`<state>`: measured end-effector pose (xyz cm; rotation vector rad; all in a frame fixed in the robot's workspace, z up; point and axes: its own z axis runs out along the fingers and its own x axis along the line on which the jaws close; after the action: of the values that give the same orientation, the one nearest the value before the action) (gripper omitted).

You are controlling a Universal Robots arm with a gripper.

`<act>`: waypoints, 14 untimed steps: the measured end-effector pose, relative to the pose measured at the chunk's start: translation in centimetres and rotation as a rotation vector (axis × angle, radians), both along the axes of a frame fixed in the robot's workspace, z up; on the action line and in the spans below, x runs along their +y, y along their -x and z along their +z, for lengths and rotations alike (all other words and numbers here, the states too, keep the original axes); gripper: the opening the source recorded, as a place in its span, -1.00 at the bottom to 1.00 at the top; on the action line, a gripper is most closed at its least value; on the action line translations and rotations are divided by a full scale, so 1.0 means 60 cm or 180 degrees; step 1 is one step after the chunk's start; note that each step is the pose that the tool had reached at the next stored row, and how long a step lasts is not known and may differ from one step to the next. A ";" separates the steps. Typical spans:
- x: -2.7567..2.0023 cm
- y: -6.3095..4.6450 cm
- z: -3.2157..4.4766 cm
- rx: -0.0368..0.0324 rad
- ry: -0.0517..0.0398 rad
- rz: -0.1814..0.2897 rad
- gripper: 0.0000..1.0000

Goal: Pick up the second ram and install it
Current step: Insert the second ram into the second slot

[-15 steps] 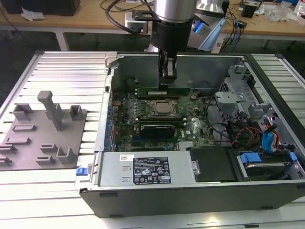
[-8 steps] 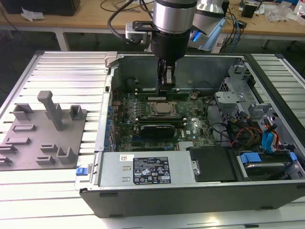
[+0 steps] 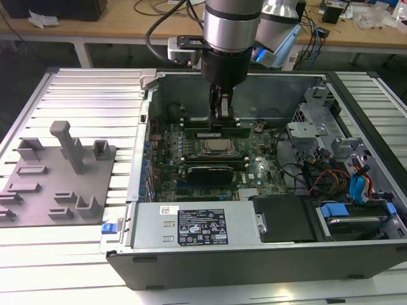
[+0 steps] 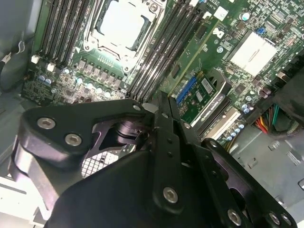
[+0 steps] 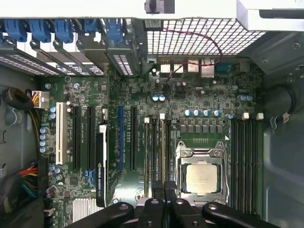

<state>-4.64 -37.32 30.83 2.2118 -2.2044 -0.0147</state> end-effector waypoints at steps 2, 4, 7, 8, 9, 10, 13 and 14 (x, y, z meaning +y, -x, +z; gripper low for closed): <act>0.0000 0.000 -0.004 0.0000 0.0000 0.0003 -0.82; 0.0000 0.001 -0.009 0.0000 0.0000 0.0006 -0.82; -0.0005 0.002 -0.024 0.0000 0.0000 0.0011 -0.82; -0.0005 0.002 -0.028 0.0000 0.0000 0.0012 -0.82; -0.0005 0.002 -0.031 0.0000 0.0000 0.0012 -0.82; -0.0006 0.002 -0.036 0.0000 0.0000 0.0013 -0.82; -0.0005 0.002 -0.049 0.0000 0.0000 0.0014 -0.82; 0.0002 0.003 -0.054 0.0000 0.0000 0.0014 -0.82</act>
<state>-4.79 -37.31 27.62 2.2166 -2.1995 -0.0147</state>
